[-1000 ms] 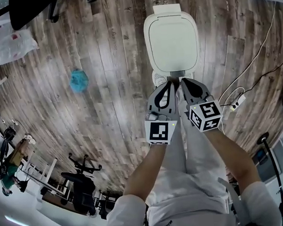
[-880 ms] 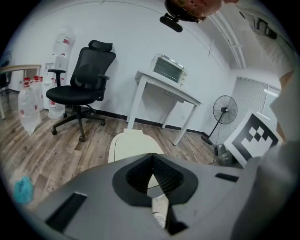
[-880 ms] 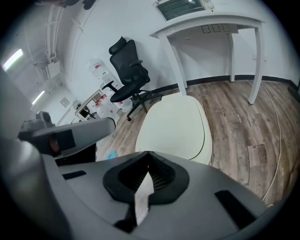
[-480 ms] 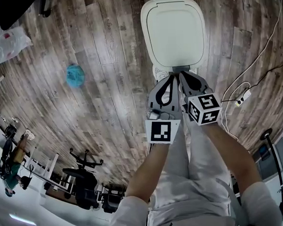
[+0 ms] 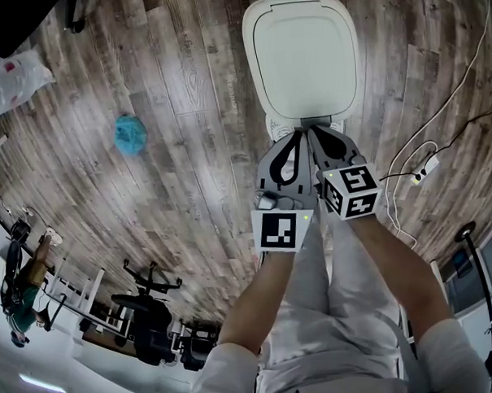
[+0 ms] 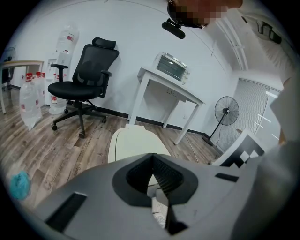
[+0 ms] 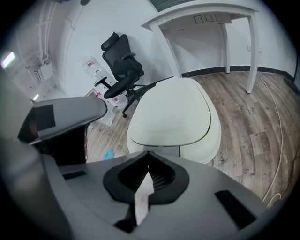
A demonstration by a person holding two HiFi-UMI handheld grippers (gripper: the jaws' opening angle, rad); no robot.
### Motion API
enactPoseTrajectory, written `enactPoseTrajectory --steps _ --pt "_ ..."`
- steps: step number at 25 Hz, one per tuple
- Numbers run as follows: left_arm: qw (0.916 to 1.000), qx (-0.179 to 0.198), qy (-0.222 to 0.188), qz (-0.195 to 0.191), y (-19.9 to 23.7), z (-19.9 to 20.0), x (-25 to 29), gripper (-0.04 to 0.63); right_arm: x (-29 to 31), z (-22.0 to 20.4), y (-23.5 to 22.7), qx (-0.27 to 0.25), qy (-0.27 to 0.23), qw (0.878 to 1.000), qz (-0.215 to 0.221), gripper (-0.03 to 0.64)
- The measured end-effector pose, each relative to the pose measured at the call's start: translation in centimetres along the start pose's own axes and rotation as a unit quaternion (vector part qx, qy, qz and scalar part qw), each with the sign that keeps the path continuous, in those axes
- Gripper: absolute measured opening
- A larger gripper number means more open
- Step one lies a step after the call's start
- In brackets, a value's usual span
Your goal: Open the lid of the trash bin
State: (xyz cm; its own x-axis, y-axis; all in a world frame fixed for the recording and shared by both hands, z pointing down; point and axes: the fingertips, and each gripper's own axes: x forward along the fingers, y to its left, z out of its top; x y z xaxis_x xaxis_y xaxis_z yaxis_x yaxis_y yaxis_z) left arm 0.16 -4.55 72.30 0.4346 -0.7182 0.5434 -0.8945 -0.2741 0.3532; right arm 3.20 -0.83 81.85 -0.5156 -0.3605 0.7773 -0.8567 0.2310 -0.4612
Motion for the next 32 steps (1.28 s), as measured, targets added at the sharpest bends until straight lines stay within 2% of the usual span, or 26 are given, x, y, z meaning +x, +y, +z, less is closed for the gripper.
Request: enactPoseTrajectory --steps 13,32 --pt "1.0000 -0.004 0.002 -0.003 0.06 -0.30 0.12 -0.002 0.00 -0.36 -0.23 0.016 -0.007 1.000 0.001 0.015" --pt "0.9999 0.000 0.004 -0.011 0.22 -0.55 0.43 -0.002 0.30 0.40 -0.28 0.012 -0.030 0.999 0.000 0.015"
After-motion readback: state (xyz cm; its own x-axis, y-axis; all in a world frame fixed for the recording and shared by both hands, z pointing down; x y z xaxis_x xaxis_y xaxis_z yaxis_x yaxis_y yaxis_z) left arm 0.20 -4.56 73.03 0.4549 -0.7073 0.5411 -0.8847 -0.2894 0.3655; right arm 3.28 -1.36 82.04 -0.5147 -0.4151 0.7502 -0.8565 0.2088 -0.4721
